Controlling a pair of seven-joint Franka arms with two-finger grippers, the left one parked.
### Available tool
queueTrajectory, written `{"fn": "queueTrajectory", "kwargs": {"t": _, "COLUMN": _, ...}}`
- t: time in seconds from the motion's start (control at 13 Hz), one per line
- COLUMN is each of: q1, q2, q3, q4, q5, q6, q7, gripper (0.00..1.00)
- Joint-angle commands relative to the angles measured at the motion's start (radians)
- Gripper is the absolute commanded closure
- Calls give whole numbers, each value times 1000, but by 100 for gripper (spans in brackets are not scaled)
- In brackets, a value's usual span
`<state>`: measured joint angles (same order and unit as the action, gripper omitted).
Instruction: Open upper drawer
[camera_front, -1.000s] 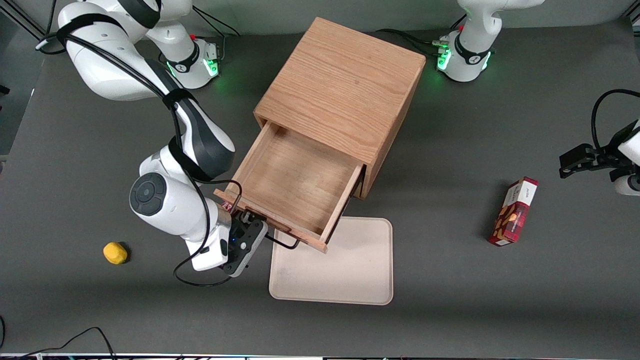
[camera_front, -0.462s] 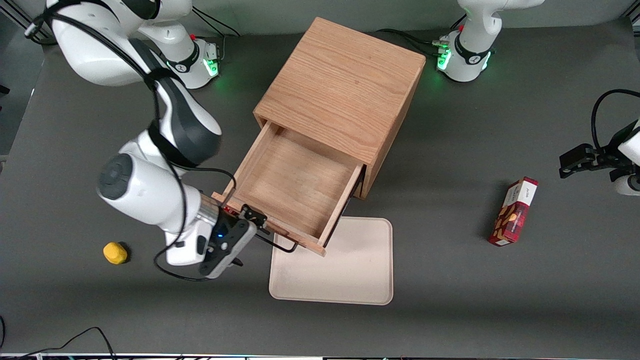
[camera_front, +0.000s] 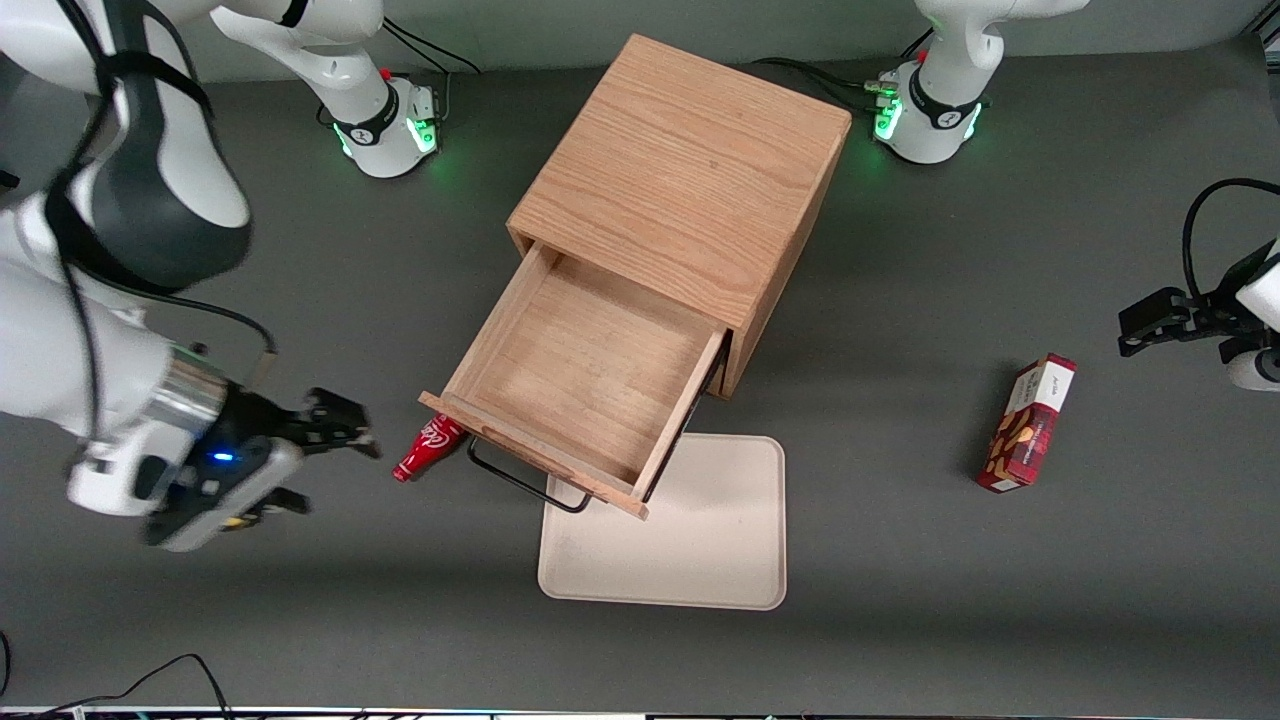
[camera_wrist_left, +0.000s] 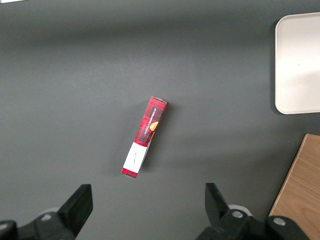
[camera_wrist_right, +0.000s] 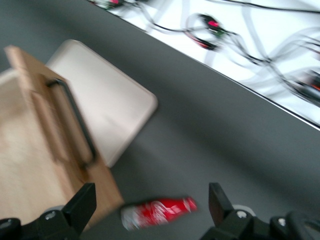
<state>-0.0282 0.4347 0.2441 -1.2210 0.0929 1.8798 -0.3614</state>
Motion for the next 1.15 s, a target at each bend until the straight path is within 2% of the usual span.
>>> {"fn": "queueTrajectory", "kwargs": {"t": 0.0, "q1": 16, "q2": -186, "q3": -142, "q4": -227, "q5": -52, "q6": 44, "q7": 15, "gripper": 0}}
{"fn": "queueTrajectory", "kwargs": {"t": 0.15, "q1": 13, "q2": -258, "q3": -219, "q4": -352, "q5": -73, "q6": 80, "q7": 21, "gripper": 0}}
{"fn": "queueTrajectory", "kwargs": {"t": 0.23, "q1": 14, "q2": -313, "q3": -259, "q4": -458, "q5": -73, "q6": 164, "q7": 30, "gripper": 0}}
{"fn": "queueTrajectory", "kwargs": {"t": 0.31, "q1": 14, "q2": -355, "q3": -282, "q4": -547, "q5": -70, "q6": 224, "q7": 77, "gripper": 0}}
{"fn": "queueTrajectory", "kwargs": {"t": 0.46, "q1": 14, "q2": -392, "q3": -298, "q4": -619, "q5": -67, "q6": 220, "q7": 271, "gripper": 0}}
{"fn": "queueTrajectory", "kwargs": {"t": 0.62, "q1": 16, "q2": -392, "q3": -311, "q4": -608, "q5": -65, "q6": 119, "q7": 388, "gripper": 0}}
{"fn": "queueTrajectory", "kwargs": {"t": 0.85, "q1": 25, "q2": -346, "q3": -312, "q4": -482, "q5": -67, "q6": -48, "q7": 519, "gripper": 0}}
{"fn": "queueTrajectory", "kwargs": {"t": 1.08, "q1": 33, "q2": -329, "q3": -309, "q4": -453, "q5": -73, "q6": -70, "q7": 535, "gripper": 0}}
